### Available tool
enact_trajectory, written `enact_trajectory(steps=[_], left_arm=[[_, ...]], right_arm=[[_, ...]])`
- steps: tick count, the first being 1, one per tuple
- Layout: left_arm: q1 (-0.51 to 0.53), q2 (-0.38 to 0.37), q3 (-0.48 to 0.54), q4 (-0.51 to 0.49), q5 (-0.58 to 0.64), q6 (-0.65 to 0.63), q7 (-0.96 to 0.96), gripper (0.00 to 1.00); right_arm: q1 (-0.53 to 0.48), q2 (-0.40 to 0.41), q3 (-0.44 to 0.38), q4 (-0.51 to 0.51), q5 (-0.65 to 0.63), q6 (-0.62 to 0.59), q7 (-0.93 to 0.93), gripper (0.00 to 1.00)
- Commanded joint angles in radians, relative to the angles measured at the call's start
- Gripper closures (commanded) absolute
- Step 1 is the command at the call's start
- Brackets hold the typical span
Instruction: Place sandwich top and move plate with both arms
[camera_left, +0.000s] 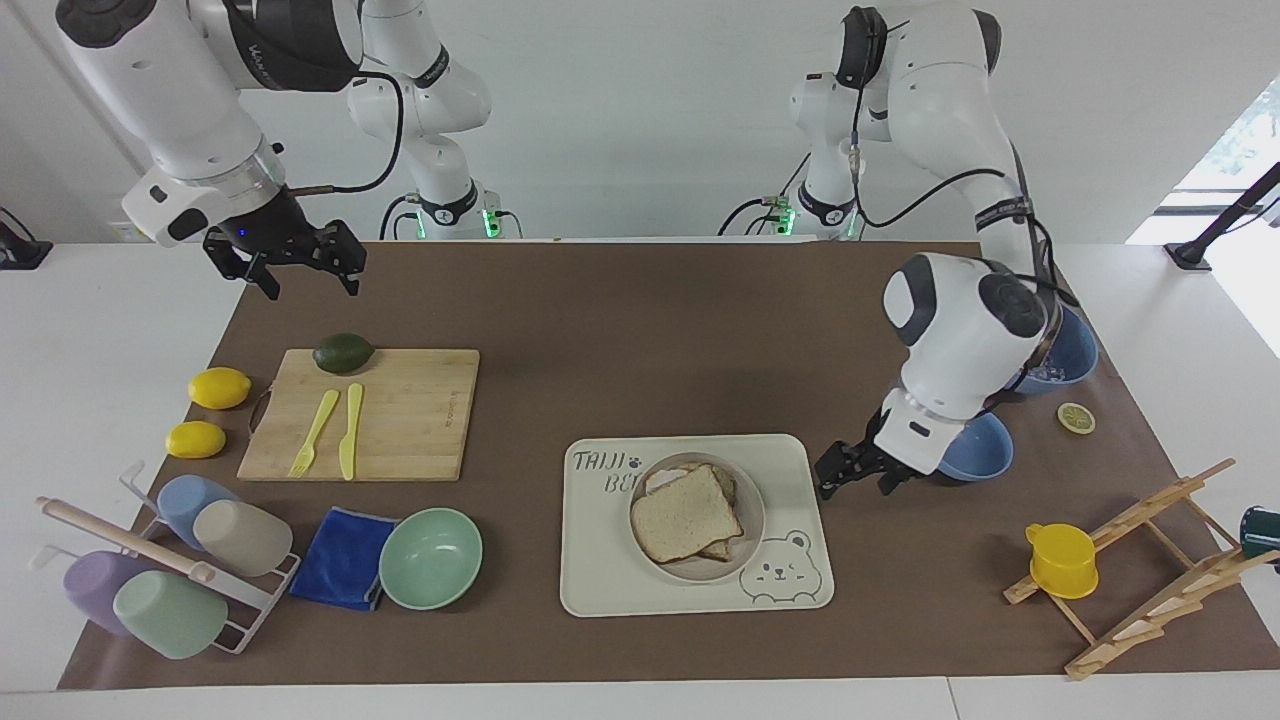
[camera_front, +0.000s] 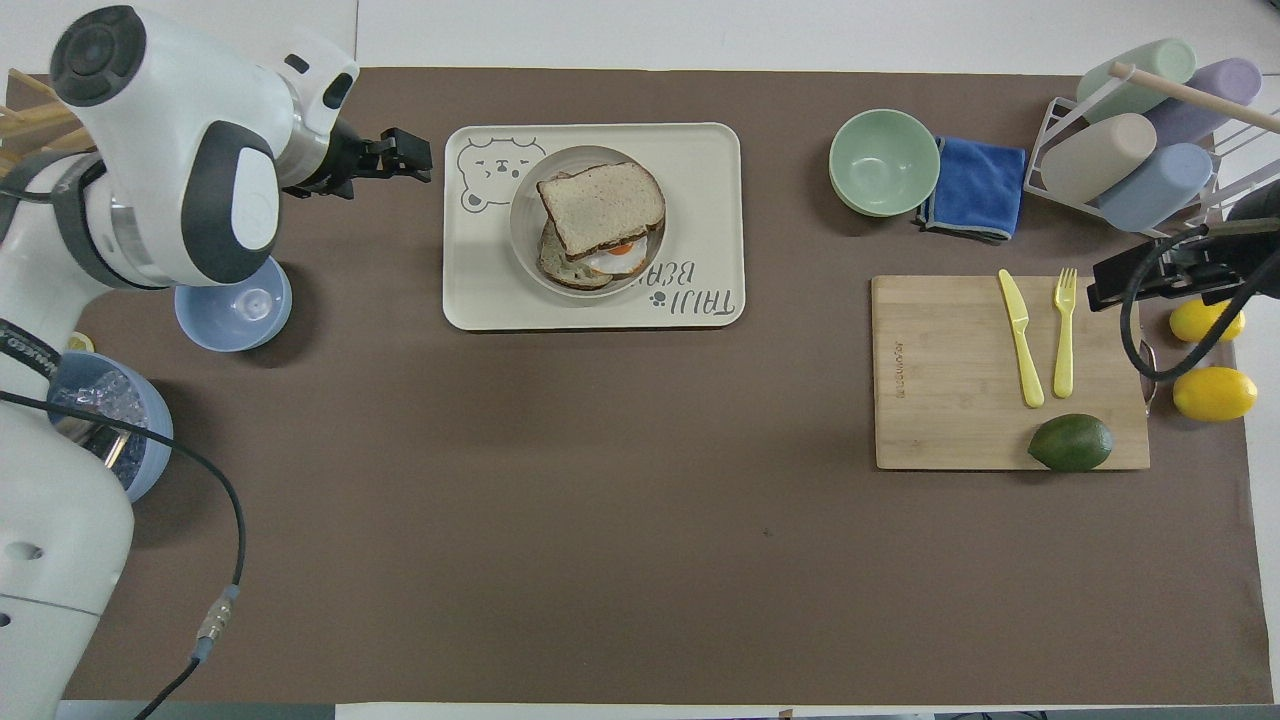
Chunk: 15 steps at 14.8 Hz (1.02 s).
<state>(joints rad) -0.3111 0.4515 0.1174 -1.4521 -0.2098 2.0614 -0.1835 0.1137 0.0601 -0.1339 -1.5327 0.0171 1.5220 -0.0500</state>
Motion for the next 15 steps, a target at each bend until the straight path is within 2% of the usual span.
enact_trajectory(steps=[1,3,4,6,10,15], left_arm=[[-0.003,-0.092,0.031,-0.031,0.079,-0.095,0.007,0.0],[-0.003,-0.135,0.033,-0.033,0.14,-0.142,0.006,0.0],[0.041,-0.192,0.028,-0.031,0.151,-0.214,0.006,0.0],[0.053,-0.27,0.025,-0.043,0.153,-0.305,0.006,0.0],[0.078,-0.384,0.01,-0.07,0.179,-0.492,0.007,0.0],[0.228,-0.494,-0.16,-0.192,0.179,-0.583,0.009,0.0]], right_arm=[[-0.017,-0.006,0.014,-0.004,0.004,-0.006,-0.008,0.0],[-0.017,-0.006,0.014,-0.004,0.004,-0.006,-0.008,0.0],[-0.017,-0.006,0.014,-0.004,0.004,-0.006,-0.008,0.0],[-0.017,-0.006,0.014,-0.004,0.004,-0.006,-0.008,0.0],[-0.017,-0.006,0.014,-0.004,0.004,-0.005,-0.008,0.0],[-0.017,-0.006,0.014,-0.004,0.004,-0.006,-0.008,0.0]])
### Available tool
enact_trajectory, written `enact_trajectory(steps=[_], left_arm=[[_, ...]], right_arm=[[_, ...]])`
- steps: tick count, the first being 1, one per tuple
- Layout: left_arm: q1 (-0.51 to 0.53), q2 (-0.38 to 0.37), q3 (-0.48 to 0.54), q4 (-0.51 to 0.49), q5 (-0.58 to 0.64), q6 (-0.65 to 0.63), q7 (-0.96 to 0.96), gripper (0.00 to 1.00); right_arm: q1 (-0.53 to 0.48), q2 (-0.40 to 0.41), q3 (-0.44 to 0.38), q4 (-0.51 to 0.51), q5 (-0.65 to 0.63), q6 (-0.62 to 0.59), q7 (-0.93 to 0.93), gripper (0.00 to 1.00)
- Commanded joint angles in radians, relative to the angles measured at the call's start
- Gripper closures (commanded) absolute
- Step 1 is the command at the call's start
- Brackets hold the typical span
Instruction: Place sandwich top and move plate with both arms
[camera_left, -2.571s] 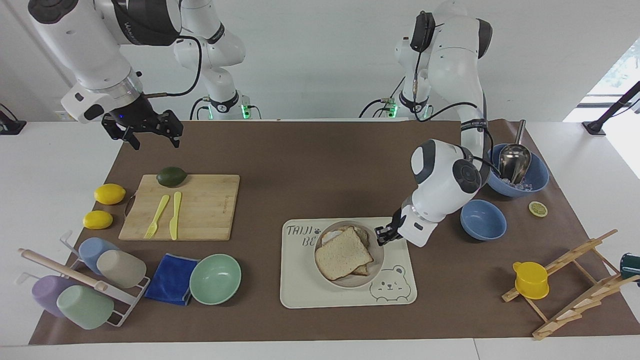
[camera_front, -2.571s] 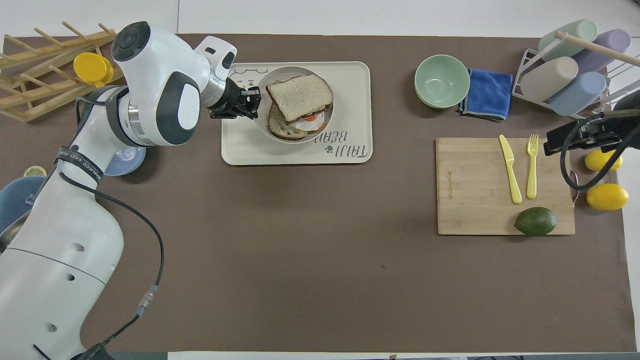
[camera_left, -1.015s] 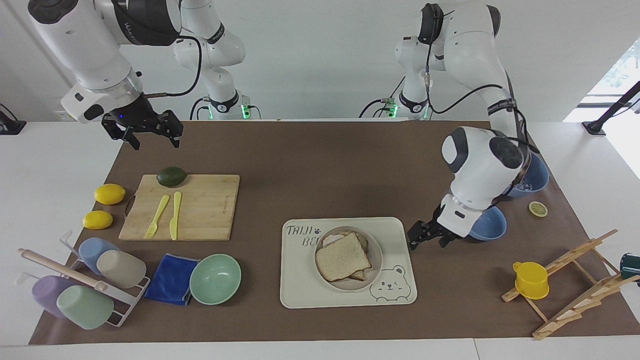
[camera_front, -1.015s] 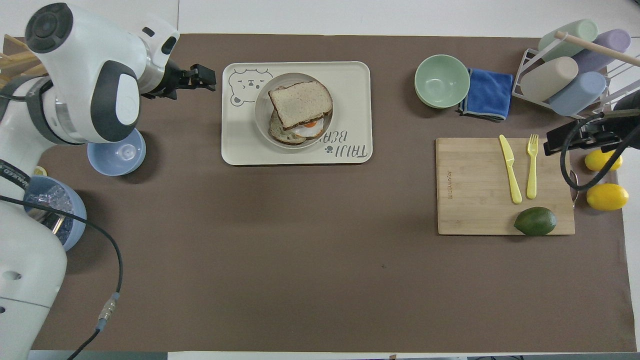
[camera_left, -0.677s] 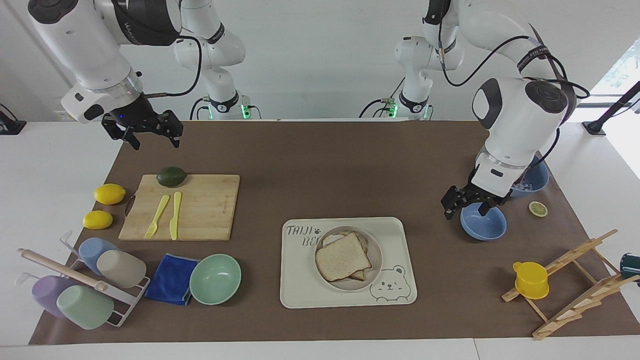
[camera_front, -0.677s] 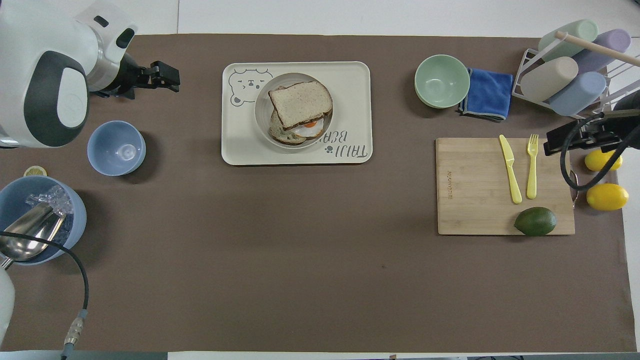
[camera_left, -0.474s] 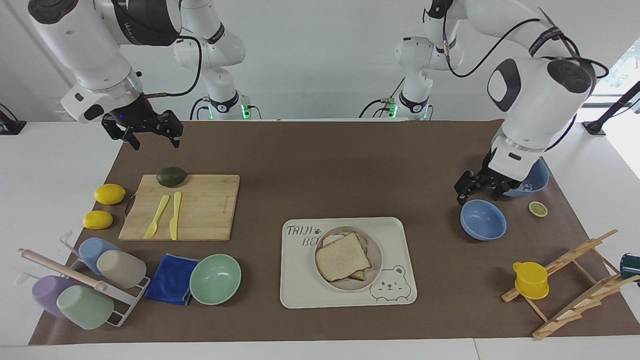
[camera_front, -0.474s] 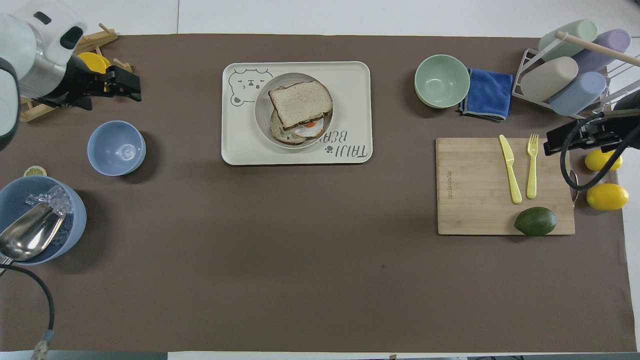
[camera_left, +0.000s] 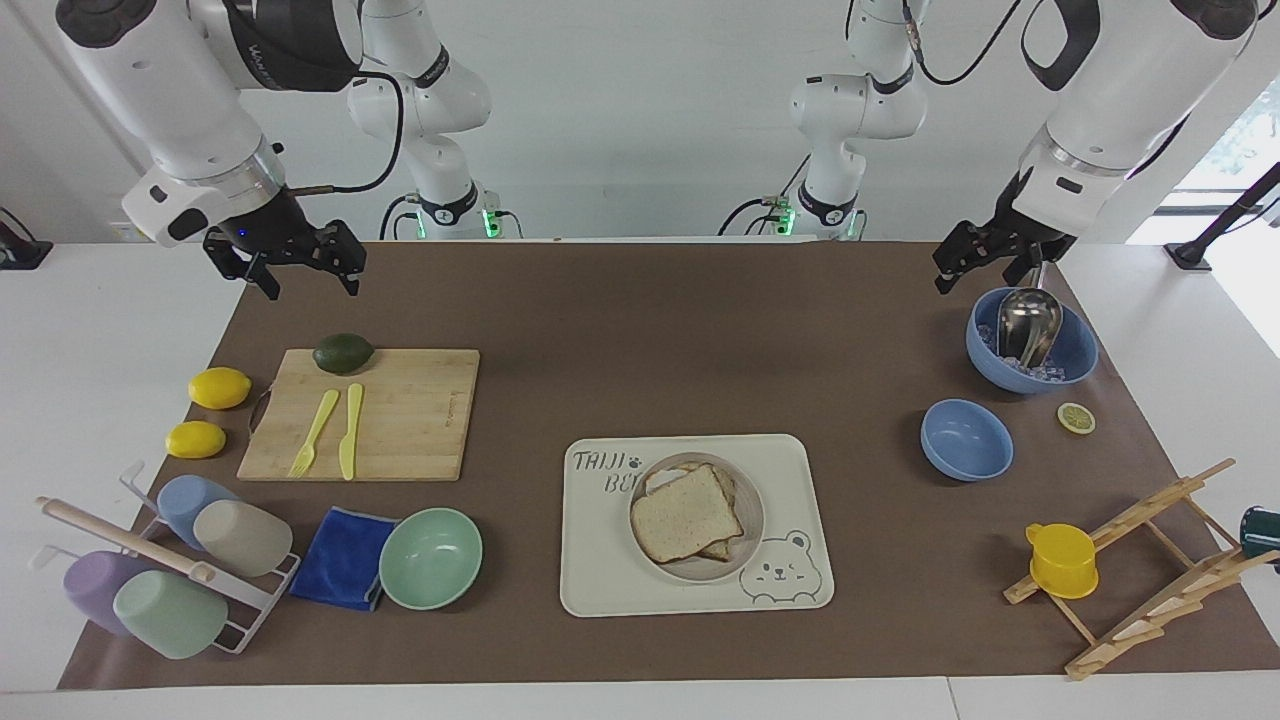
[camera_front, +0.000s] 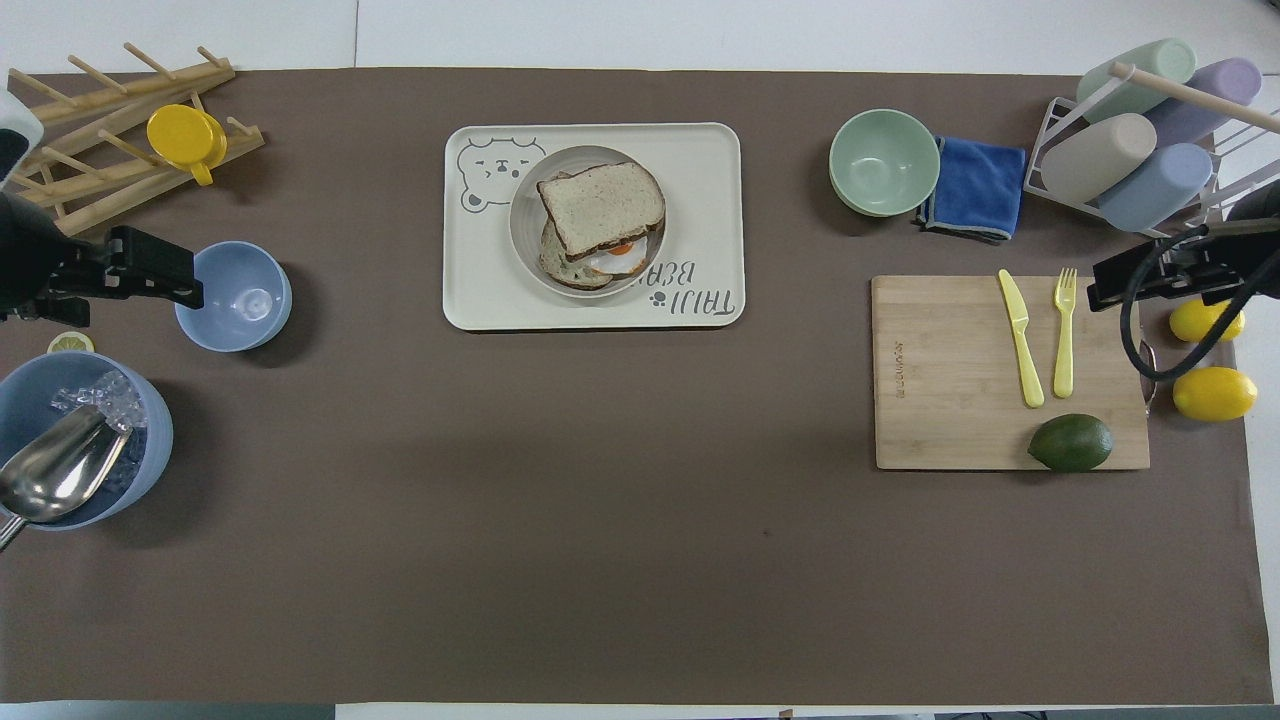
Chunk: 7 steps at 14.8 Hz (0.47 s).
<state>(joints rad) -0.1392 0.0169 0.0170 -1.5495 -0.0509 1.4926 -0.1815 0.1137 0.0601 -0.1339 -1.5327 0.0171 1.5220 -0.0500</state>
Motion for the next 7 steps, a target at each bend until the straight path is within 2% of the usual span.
enact_trajectory(steps=[1,3,4,7], left_arm=[[0.068,-0.075,-0.075,-0.124,0.019,-0.018,0.008,0.0],[0.061,-0.107,-0.075,-0.191,0.019,0.032,0.011,0.0],[0.058,-0.106,-0.075,-0.193,0.019,0.079,0.019,0.0],[0.049,-0.057,-0.069,-0.128,0.049,0.139,0.108,0.0]], right_arm=[[-0.017,-0.006,0.014,-0.004,0.004,-0.006,-0.008,0.0],[-0.017,-0.006,0.014,-0.004,0.004,-0.006,-0.008,0.0],[-0.017,-0.006,0.014,-0.004,0.004,-0.006,-0.008,0.0],[-0.017,-0.006,0.014,-0.004,0.004,-0.006,-0.008,0.0]])
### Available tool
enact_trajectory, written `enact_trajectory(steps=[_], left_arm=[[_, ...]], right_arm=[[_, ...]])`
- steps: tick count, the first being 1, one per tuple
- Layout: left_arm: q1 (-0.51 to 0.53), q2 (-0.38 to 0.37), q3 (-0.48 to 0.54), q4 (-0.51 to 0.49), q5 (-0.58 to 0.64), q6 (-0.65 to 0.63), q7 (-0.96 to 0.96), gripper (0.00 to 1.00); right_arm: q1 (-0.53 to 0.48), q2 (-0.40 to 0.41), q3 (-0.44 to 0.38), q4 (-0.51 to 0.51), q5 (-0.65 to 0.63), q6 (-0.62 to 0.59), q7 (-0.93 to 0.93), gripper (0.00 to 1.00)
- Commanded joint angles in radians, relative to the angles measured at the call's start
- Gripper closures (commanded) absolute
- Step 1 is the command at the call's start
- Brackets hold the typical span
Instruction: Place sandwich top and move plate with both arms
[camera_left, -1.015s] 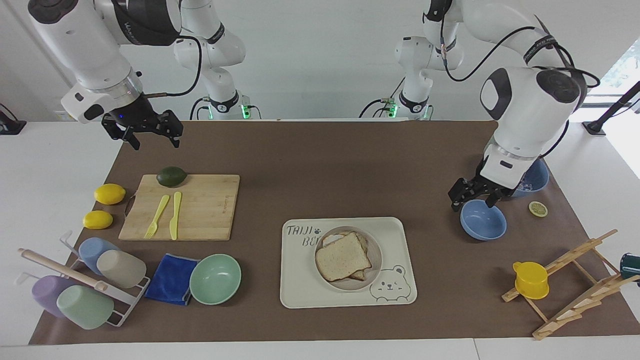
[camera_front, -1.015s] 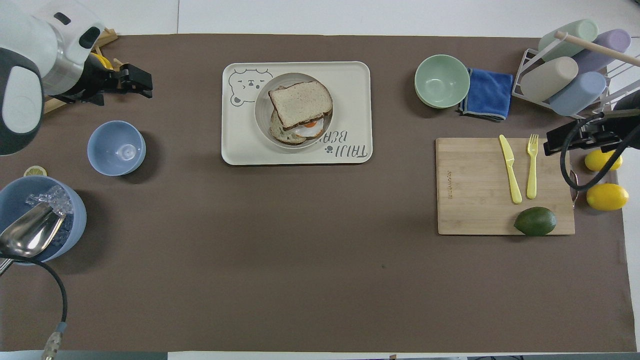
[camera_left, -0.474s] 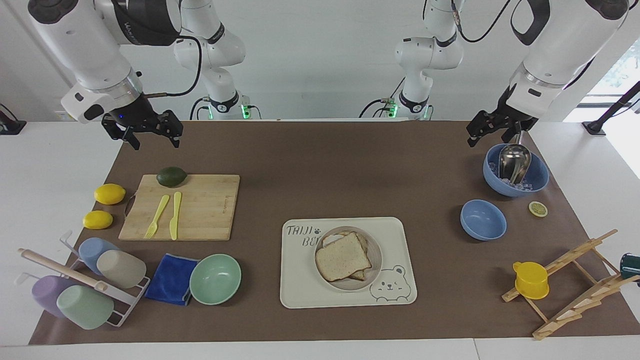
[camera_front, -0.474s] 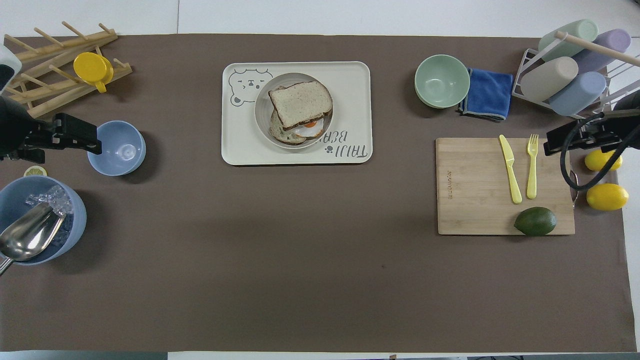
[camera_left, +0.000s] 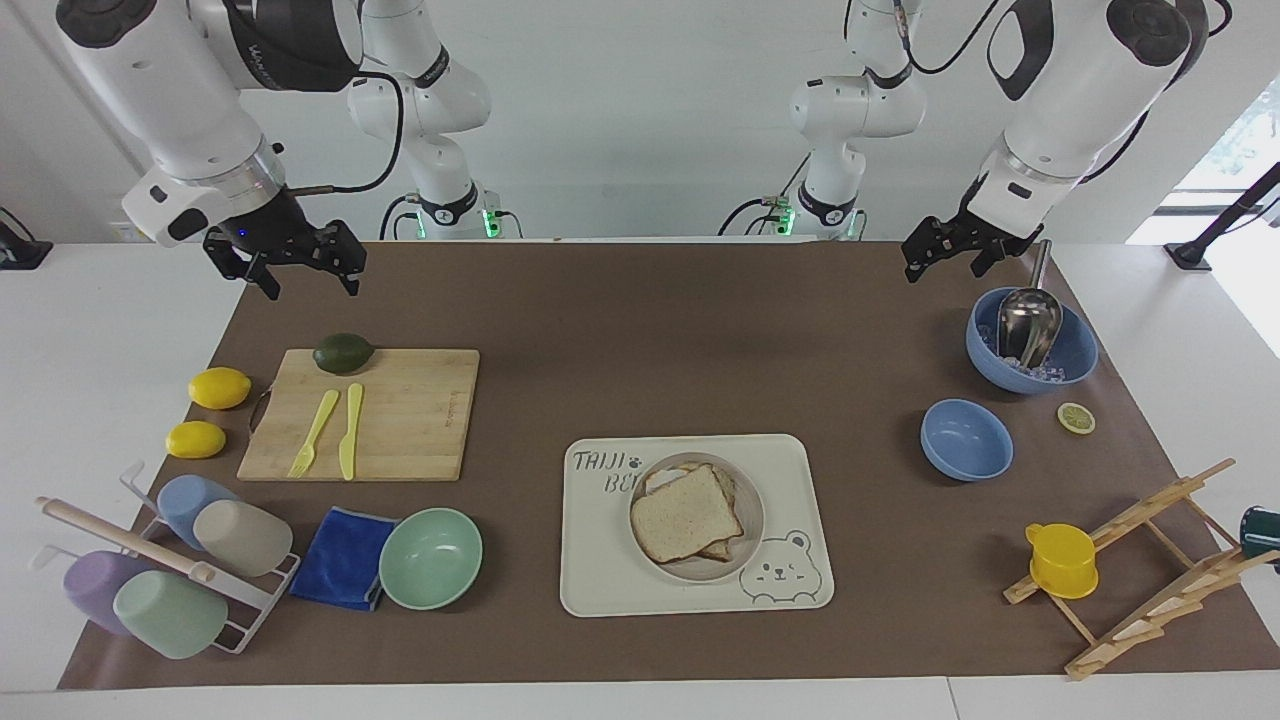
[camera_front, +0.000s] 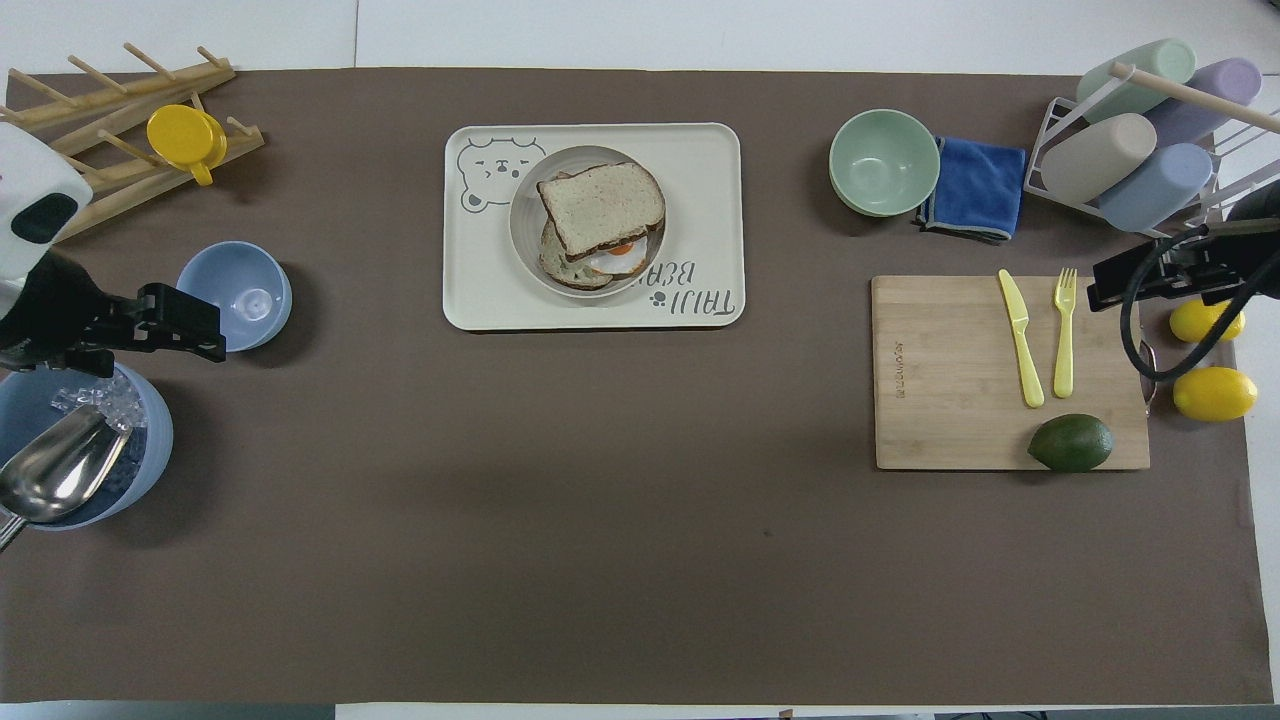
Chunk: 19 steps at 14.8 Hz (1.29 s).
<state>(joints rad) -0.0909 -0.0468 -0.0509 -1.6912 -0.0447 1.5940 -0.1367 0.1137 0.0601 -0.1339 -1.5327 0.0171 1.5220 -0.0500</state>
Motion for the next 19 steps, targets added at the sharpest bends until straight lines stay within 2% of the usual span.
enact_trajectory(steps=[1,3,6,19], left_arm=[[-0.012,0.031,0.0,0.069,0.064,0.025,0.066,0.0],[-0.015,0.054,0.006,0.122,0.059,-0.03,0.066,0.0],[-0.018,0.048,0.009,0.104,0.057,-0.107,0.066,0.0],[-0.01,0.055,0.011,0.104,0.025,-0.045,0.051,0.0]], right_arm=[[-0.017,-0.006,0.014,-0.004,0.004,-0.006,-0.008,0.0],[-0.017,-0.006,0.014,-0.004,0.004,-0.006,-0.008,0.0],[-0.017,-0.006,0.014,-0.004,0.004,-0.005,-0.008,0.0],[-0.017,-0.006,0.014,-0.004,0.004,-0.006,-0.008,0.0]])
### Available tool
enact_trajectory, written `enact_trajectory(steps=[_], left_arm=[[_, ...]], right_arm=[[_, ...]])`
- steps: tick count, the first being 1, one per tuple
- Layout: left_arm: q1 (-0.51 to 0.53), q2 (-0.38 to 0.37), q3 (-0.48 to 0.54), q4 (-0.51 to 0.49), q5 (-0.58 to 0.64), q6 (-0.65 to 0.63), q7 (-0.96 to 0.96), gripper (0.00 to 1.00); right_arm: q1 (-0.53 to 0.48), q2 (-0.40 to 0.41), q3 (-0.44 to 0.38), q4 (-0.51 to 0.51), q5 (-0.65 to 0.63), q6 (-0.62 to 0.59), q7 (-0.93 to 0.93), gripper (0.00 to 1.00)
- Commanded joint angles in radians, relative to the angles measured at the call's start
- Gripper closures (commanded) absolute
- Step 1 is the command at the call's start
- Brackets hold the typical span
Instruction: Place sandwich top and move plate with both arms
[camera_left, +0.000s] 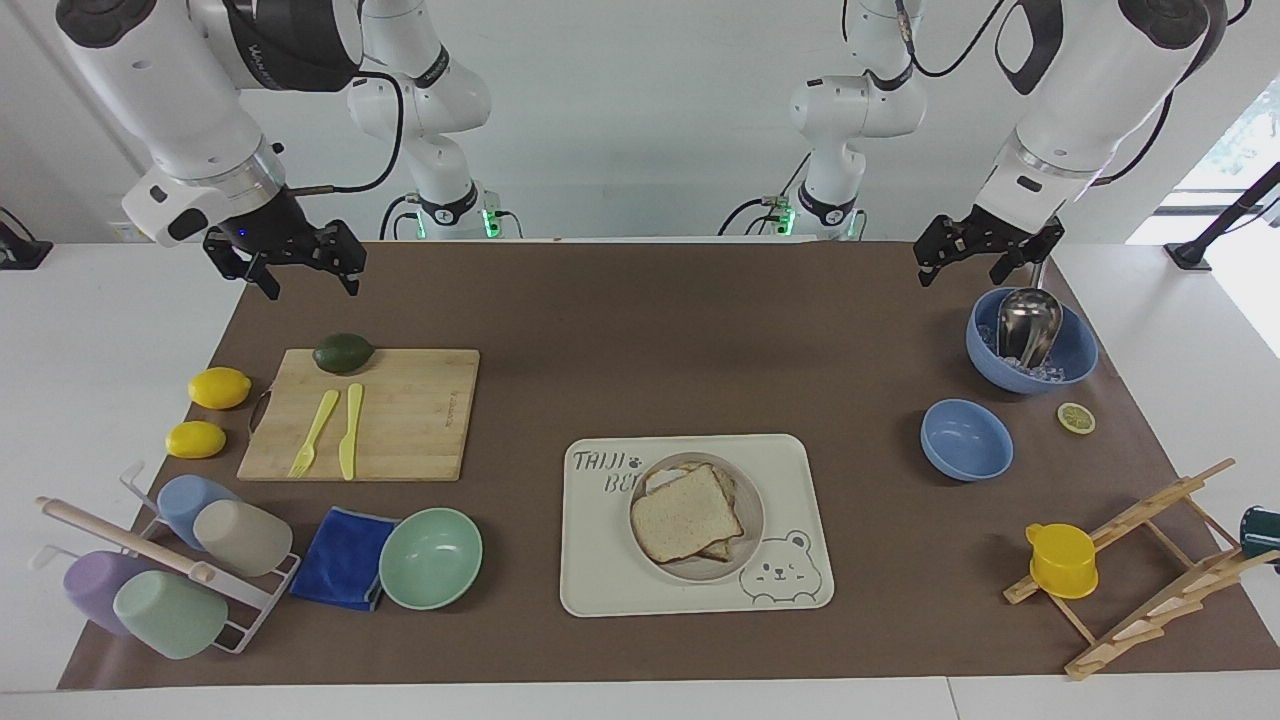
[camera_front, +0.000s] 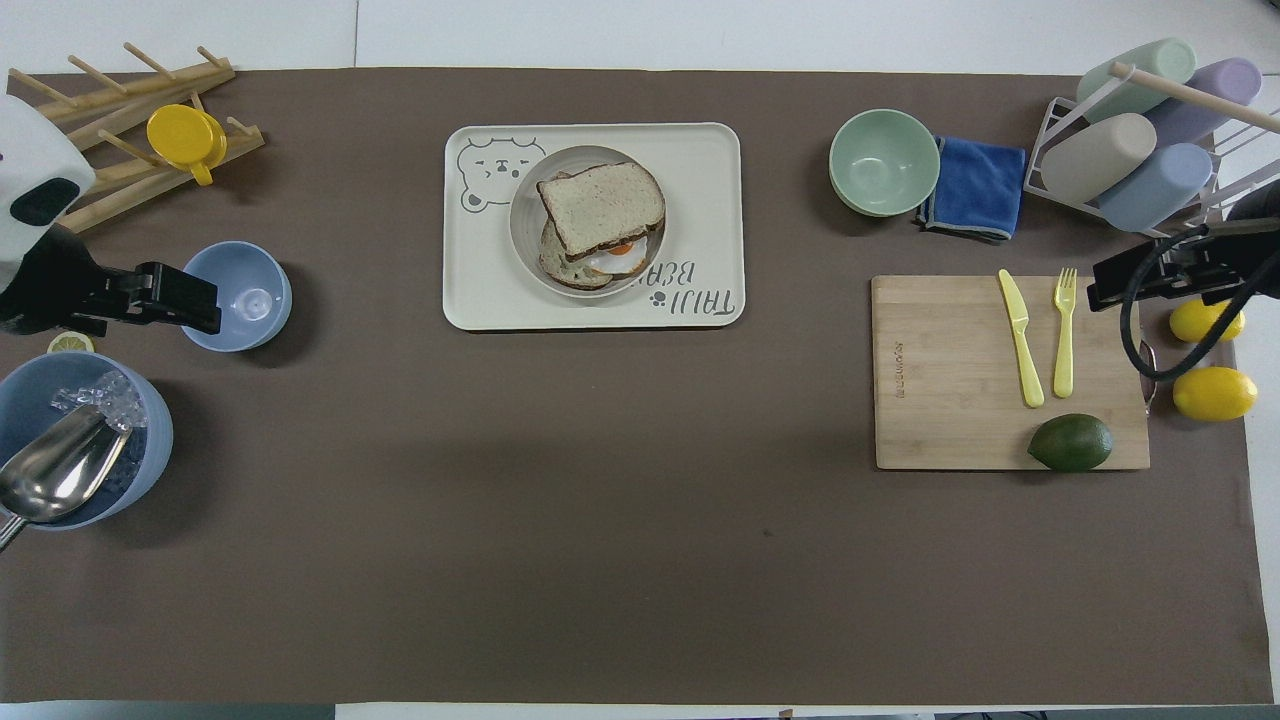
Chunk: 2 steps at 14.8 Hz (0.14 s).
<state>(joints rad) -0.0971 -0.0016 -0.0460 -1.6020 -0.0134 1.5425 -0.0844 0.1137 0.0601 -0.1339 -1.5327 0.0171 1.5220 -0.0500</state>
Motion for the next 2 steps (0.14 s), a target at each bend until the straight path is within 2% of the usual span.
enact_trajectory(steps=[1,2], left_arm=[[-0.004,0.009,0.006,0.014,-0.007,0.007,-0.002,0.0],[-0.004,0.009,0.006,0.016,-0.008,0.008,-0.002,0.0]], right_arm=[[-0.017,-0.006,0.014,-0.004,0.004,-0.006,-0.008,0.0],[-0.017,-0.006,0.014,-0.004,0.004,-0.006,-0.008,0.0]])
